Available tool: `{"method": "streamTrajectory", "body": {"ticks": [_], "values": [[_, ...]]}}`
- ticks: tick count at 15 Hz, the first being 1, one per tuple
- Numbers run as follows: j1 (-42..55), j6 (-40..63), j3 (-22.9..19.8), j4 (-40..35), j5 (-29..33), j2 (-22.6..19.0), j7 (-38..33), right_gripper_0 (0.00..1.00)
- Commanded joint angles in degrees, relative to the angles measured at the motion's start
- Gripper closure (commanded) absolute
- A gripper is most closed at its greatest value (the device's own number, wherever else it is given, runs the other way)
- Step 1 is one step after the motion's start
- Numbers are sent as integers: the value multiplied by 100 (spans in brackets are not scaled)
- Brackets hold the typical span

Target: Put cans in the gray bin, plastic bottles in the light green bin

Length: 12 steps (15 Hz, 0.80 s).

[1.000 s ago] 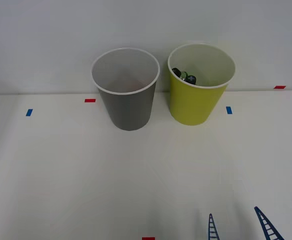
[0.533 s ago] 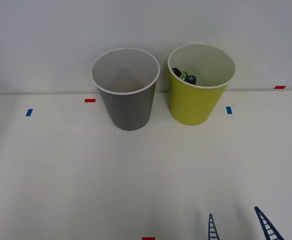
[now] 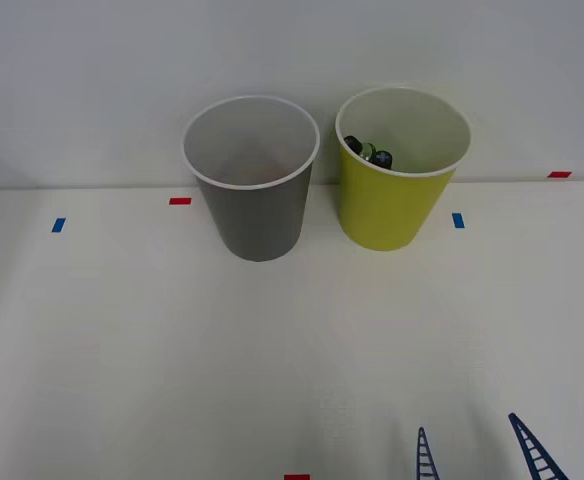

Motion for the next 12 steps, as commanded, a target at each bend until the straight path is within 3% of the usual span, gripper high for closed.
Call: {"method": "streamTrajectory", "body": {"ticks": [1, 12], "values": [[0, 0, 0, 0, 0, 0, 0, 0], [0, 0, 0, 0, 0, 0, 0, 0]]}}
